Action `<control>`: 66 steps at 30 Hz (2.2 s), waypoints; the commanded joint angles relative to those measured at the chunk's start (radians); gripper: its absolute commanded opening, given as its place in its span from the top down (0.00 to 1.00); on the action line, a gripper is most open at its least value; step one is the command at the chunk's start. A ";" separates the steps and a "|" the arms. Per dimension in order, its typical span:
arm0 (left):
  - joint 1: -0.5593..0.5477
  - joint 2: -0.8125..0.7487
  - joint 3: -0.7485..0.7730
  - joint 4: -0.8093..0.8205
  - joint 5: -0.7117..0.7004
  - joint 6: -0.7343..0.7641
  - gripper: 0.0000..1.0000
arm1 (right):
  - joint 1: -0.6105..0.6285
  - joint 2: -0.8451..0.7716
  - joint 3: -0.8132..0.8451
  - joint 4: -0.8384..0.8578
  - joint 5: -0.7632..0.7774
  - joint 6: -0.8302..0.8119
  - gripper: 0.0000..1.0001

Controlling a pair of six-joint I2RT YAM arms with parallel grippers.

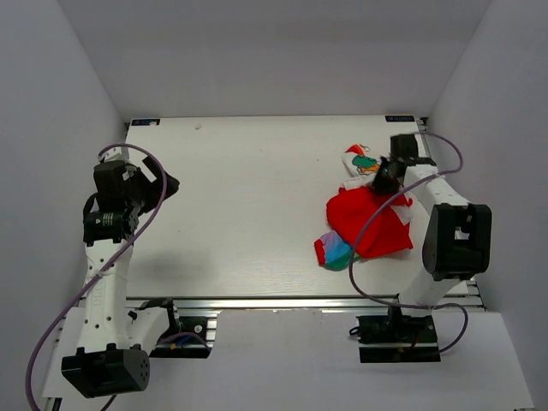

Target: Zip up the jacket

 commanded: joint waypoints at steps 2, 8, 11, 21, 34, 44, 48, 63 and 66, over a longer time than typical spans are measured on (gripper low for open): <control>0.000 -0.023 0.015 0.025 0.076 0.022 0.02 | 0.276 -0.116 0.269 -0.039 -0.067 -0.104 1.00; -0.001 -0.024 0.015 0.016 0.104 0.019 0.02 | 0.629 -0.196 0.414 -0.008 0.002 -0.321 1.00; 0.000 -0.027 0.029 -0.007 0.076 0.017 0.02 | 0.695 -0.243 0.295 -0.023 0.014 -0.395 0.95; 0.000 0.080 0.047 -0.026 0.034 0.000 0.02 | 0.699 -0.671 -0.324 0.030 -0.061 -0.221 0.11; -0.104 0.247 -0.163 0.066 0.229 -0.032 0.02 | 0.619 -0.520 -0.236 -0.080 0.150 -0.004 0.11; -0.340 0.374 -0.257 0.141 0.038 -0.187 0.02 | 0.608 -0.284 -0.239 -0.026 0.179 0.092 0.12; -0.311 0.456 -0.110 0.086 -0.140 -0.245 0.02 | 0.611 -0.274 -0.284 0.032 0.030 -0.005 0.12; -0.127 0.784 -0.020 0.233 -0.153 -0.310 0.11 | 0.775 -0.238 -0.427 0.191 -0.102 0.037 0.12; -0.127 0.835 -0.003 0.298 -0.150 -0.311 0.36 | 0.781 -0.179 -0.393 0.187 -0.023 0.062 0.49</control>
